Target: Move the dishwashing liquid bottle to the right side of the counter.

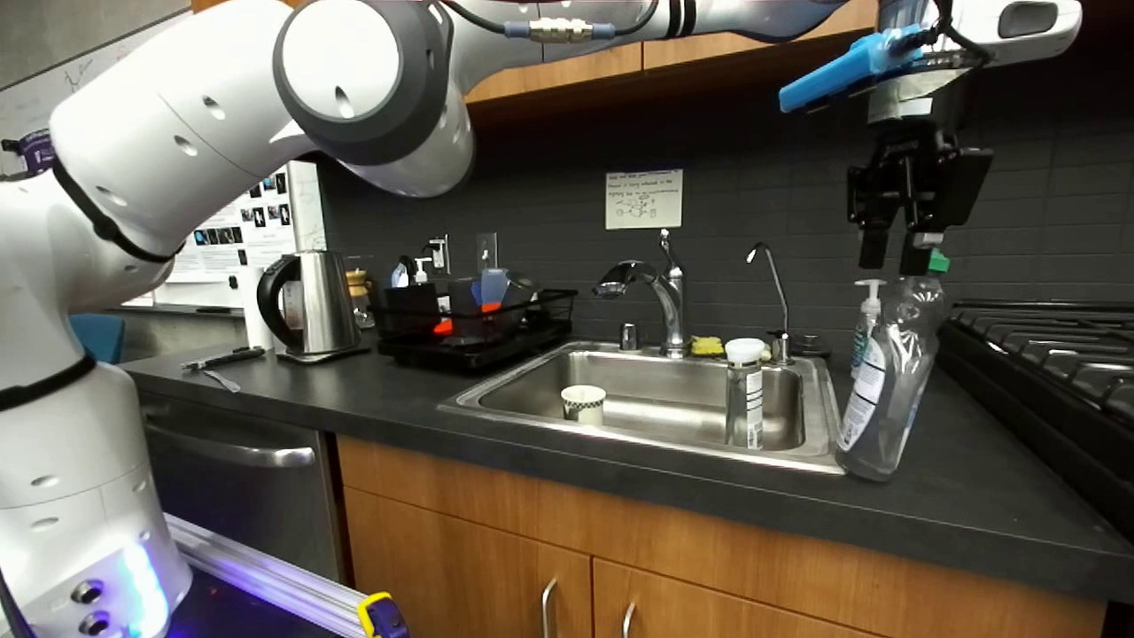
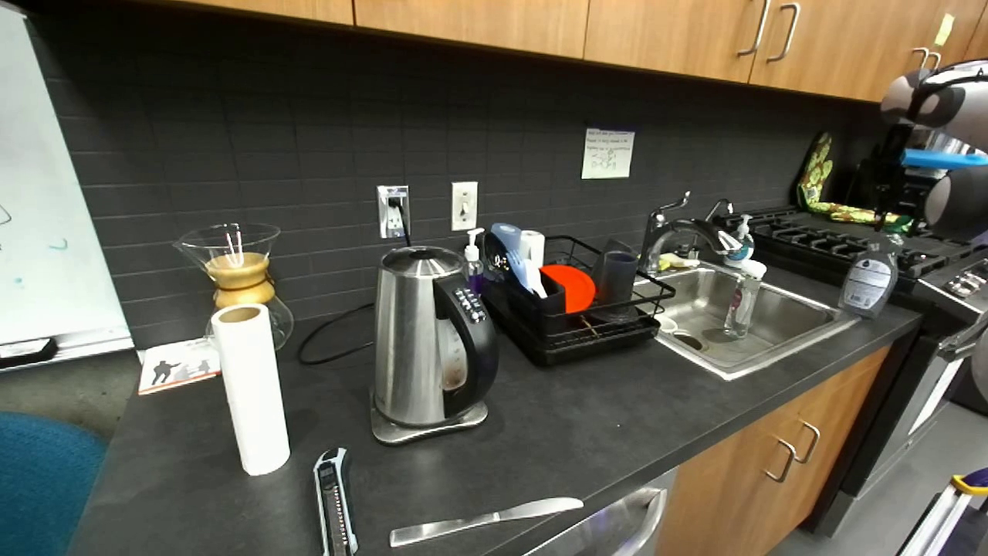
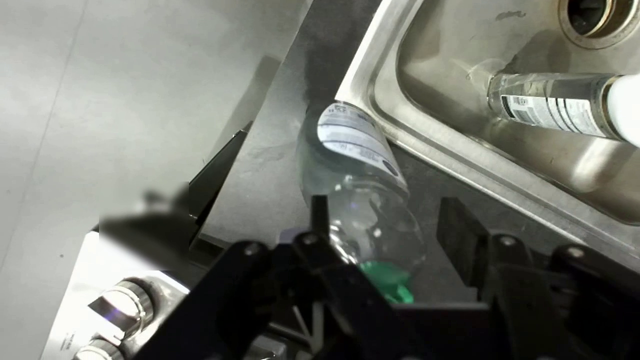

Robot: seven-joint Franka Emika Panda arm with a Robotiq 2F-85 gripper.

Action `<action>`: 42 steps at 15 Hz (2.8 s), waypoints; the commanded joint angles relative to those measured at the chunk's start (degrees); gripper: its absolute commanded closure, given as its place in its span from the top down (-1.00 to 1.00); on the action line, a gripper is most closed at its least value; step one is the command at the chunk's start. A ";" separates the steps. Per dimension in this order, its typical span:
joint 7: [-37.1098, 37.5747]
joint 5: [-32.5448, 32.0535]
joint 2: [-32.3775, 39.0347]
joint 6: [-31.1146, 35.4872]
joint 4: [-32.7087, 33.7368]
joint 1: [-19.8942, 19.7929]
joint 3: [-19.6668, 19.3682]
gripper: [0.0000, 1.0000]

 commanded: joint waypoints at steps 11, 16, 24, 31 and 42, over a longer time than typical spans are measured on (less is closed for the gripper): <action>-0.96 0.00 -3.58 3.25 -1.87 0.23 0.58 -0.32; -3.28 -0.14 -5.79 0.66 -1.71 0.07 0.57 -0.32; -7.15 -0.26 -6.46 -6.58 4.35 -0.16 3.20 -0.32; -8.01 0.44 -10.97 -9.88 0.68 0.06 6.07 -0.32; -7.83 0.63 -13.02 -14.47 0.79 0.19 7.31 -0.32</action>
